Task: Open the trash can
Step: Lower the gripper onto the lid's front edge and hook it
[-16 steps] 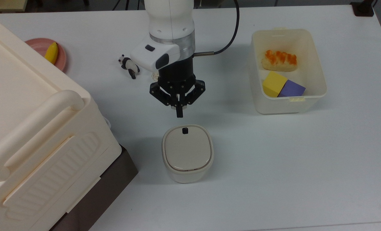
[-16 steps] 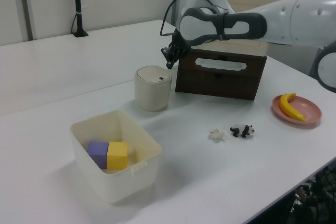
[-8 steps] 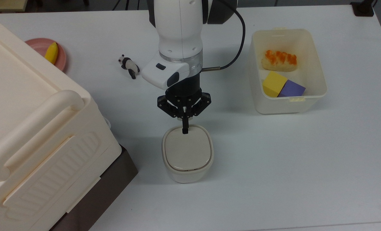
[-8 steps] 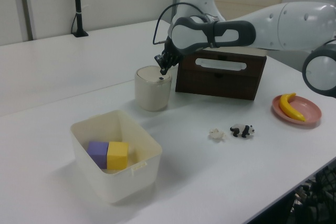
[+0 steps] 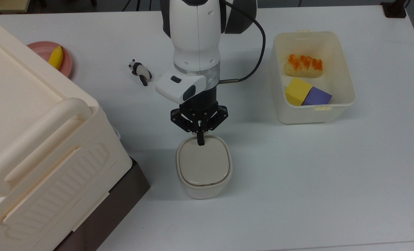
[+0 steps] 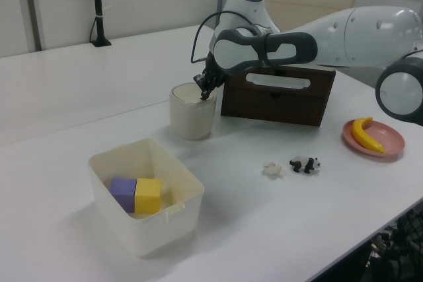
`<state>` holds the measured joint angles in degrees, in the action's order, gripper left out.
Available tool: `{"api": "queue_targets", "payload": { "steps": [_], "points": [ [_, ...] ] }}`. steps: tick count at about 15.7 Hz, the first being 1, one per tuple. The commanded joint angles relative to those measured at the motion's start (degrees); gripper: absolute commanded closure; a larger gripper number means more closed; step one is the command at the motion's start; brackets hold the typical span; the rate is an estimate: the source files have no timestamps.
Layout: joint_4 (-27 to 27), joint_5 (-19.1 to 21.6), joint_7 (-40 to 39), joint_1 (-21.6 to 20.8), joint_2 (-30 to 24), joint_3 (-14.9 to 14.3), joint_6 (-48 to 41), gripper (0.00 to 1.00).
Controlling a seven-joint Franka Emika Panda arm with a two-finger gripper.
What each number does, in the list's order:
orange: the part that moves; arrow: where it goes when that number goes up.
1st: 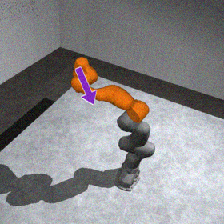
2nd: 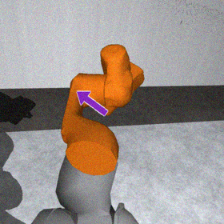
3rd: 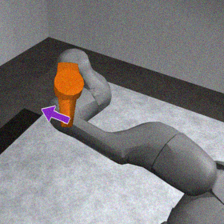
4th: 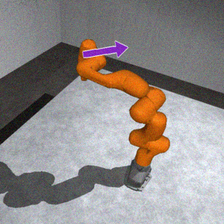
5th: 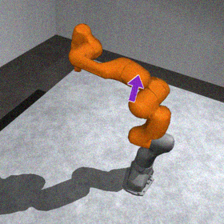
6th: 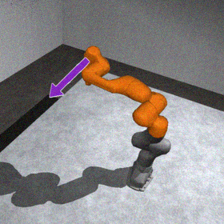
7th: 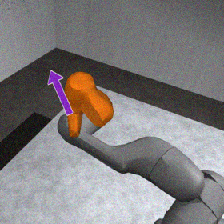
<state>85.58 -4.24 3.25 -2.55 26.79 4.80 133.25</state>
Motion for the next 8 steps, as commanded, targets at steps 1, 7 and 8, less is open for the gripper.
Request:
{"api": "queue_targets", "payload": {
  "steps": [1, 7, 8],
  "points": [
    [-1.0, -0.7, -2.6, -0.5, 1.0, -0.3, 1.5, 1.0],
    [-1.0, -0.8, -6.4, -0.5, 2.6, -0.3, 1.6, 1.0],
    [-1.0, -0.9, -6.3, -0.7, 2.5, -0.2, 1.6, 1.0]
  ]
}}
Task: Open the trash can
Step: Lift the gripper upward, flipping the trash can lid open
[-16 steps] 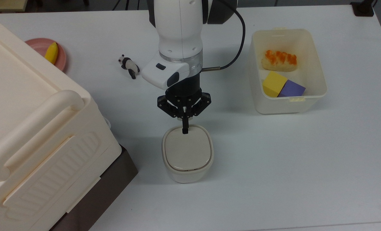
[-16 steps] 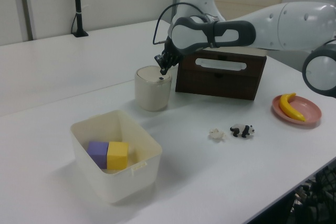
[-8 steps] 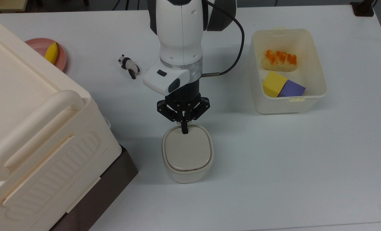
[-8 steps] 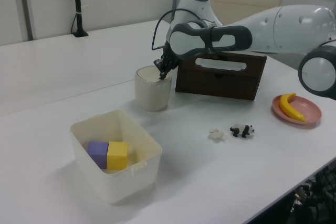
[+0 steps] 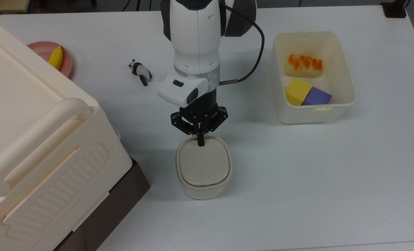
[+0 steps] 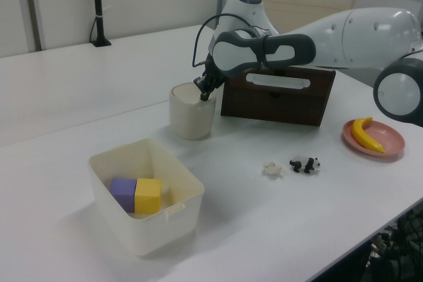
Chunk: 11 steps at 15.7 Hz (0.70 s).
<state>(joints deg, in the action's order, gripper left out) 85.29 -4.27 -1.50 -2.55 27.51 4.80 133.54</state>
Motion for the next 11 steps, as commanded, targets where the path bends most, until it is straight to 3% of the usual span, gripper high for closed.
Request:
{"api": "queue_targets", "payload": {
  "steps": [1, 5, 6, 8, 9, 10, 11],
  "points": [
    [-0.7, -0.7, -1.4, -0.4, 1.2, -0.1, 1.3, 1.0],
    [0.7, 0.4, -1.0, 2.3, -4.9, 2.4, 0.2, 1.0],
    [2.2, 0.5, -1.0, 3.2, -6.7, 2.8, -0.9, 0.93],
    [2.5, 0.8, -1.0, 3.5, -9.4, 2.8, -5.7, 0.62],
    [2.5, 0.9, -1.0, 3.6, -10.8, 2.8, -9.0, 0.36],
    [2.7, 0.8, -1.1, 3.7, -12.2, 2.8, -12.1, 0.0],
    [2.9, 0.8, -1.4, 4.0, -13.6, 2.8, -14.9, 0.0]
  ]
}}
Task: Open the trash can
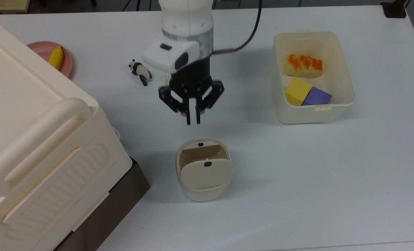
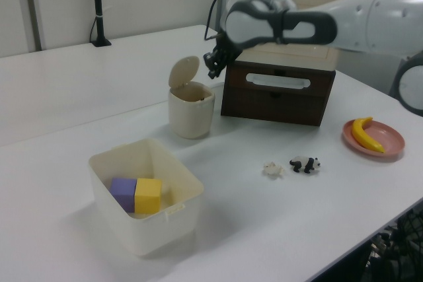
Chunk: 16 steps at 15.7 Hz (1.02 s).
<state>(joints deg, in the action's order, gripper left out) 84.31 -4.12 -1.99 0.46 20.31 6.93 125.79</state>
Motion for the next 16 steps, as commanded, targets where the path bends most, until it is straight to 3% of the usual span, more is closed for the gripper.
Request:
{"api": "queue_targets", "payload": {
  "steps": [1, 4, 9, 12, 14, 16],
  "points": [
    [4.7, 0.5, -0.9, 1.0, -7.9, 0.5, -9.8, 0.0],
    [7.4, 0.1, -0.7, 1.0, -13.4, 0.1, -16.3, 0.0],
    [7.5, 0.9, 1.3, 0.2, -19.5, -4.2, -27.2, 0.0],
    [7.5, 3.2, 9.0, 0.1, -20.6, -5.4, -27.5, 0.0],
    [7.9, 3.2, 8.8, -1.2, -20.8, -6.0, -27.6, 0.0],
    [8.0, 3.2, 8.8, -3.4, -21.2, -8.8, -27.7, 0.0]
  ]
}}
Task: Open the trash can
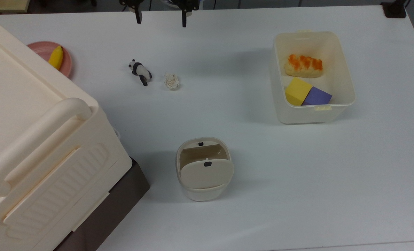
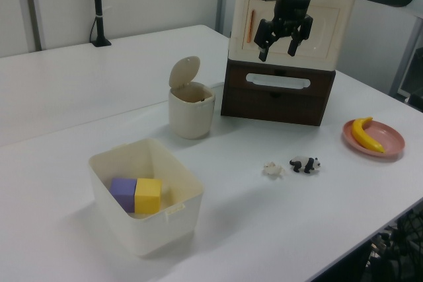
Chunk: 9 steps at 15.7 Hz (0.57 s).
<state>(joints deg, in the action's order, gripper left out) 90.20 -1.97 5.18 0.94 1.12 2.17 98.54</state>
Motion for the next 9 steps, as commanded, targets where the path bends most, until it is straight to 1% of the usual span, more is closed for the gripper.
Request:
{"api": "queue_targets", "payload": {
  "steps": [1, 9],
  "points": [
    [2.1, 1.1, 1.6, -4.7, -2.1, -5.0, -0.5, 0.0],
    [2.1, 1.1, 1.8, -5.1, -1.9, -5.2, -0.4, 0.0]
  ]
}}
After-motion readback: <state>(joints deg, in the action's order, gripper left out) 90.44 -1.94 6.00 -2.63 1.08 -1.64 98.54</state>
